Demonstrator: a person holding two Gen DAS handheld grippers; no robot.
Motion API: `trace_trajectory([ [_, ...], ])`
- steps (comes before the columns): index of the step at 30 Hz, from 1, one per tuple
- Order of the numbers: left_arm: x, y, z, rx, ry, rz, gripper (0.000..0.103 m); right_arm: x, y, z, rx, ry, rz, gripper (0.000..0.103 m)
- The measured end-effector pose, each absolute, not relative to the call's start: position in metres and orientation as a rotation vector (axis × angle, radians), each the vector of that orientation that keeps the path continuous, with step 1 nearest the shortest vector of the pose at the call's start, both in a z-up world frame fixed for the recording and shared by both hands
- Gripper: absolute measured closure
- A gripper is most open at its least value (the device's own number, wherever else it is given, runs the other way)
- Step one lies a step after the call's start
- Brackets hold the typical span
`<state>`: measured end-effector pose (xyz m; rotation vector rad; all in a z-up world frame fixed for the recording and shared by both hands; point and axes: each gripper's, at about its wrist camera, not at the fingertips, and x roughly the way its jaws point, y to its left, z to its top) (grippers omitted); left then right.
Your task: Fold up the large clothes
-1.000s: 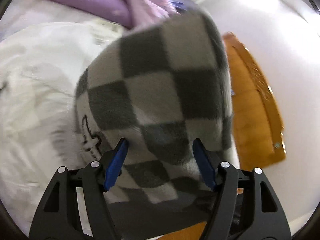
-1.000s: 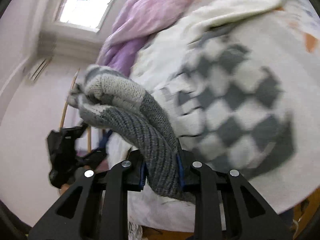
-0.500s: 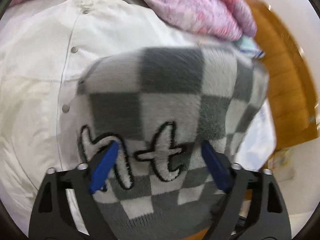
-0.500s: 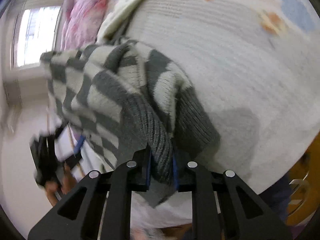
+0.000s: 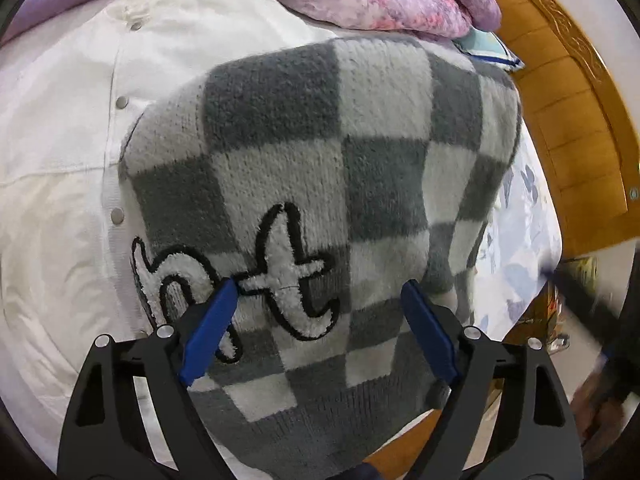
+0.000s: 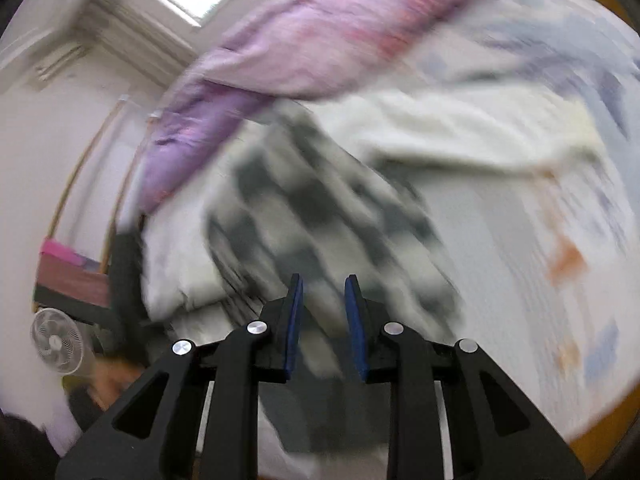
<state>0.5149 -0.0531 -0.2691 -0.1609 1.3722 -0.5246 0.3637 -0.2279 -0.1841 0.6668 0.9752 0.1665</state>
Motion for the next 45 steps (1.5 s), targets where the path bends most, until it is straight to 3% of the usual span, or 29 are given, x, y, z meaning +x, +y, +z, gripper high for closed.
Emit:
trace_trajectory([
  [4,0.516,-0.044,-0.254,-0.190,1.337,-0.538,0.020,0.435,-0.193,-0.207,0.554,1.088,0.235,0.083],
  [9,0.524,-0.018,-0.233,-0.214,1.263,-0.458,0.020,0.459,-0.209,-0.263,0.473,1.239,0.059,0.103],
  [16,0.581,-0.027,-0.287,-0.236,1.364,-0.355,0.020,0.483,-0.239,-0.305,0.411,1.302,-0.041,0.103],
  [19,0.601,-0.042,-0.300,-0.172,1.396,-0.333,0.013,0.493,-0.253,-0.320,0.472,1.309,-0.072,0.103],
  [24,0.609,-0.045,-0.304,-0.173,1.418,-0.330,0.011,0.498,-0.259,-0.312,0.520,1.323,-0.083,0.103],
  [26,0.607,-0.038,-0.306,-0.189,1.430,-0.331,0.011,0.483,-0.257,-0.289,0.552,1.311,-0.051,0.103],
  [27,0.605,-0.034,-0.307,-0.200,1.435,-0.337,0.011,0.470,-0.252,-0.275,0.556,1.298,-0.034,0.097],
  [30,0.602,-0.029,-0.308,-0.223,1.425,-0.353,0.011,0.427,-0.228,-0.256,0.564,1.309,0.034,0.097],
  [34,0.599,-0.025,-0.303,-0.239,1.404,-0.355,0.011,0.392,-0.210,-0.296,0.495,1.416,-0.033,0.099],
  [37,0.584,-0.015,-0.293,-0.282,1.370,-0.400,0.010,0.377,-0.229,-0.336,0.597,1.389,-0.074,0.103],
  [43,0.523,0.019,-0.283,-0.347,1.352,-0.420,0.010,0.353,-0.237,-0.321,0.710,1.297,-0.037,0.103],
  [45,0.495,0.030,-0.292,-0.410,1.381,-0.391,0.010,0.328,-0.244,-0.312,0.771,1.261,-0.066,0.096],
])
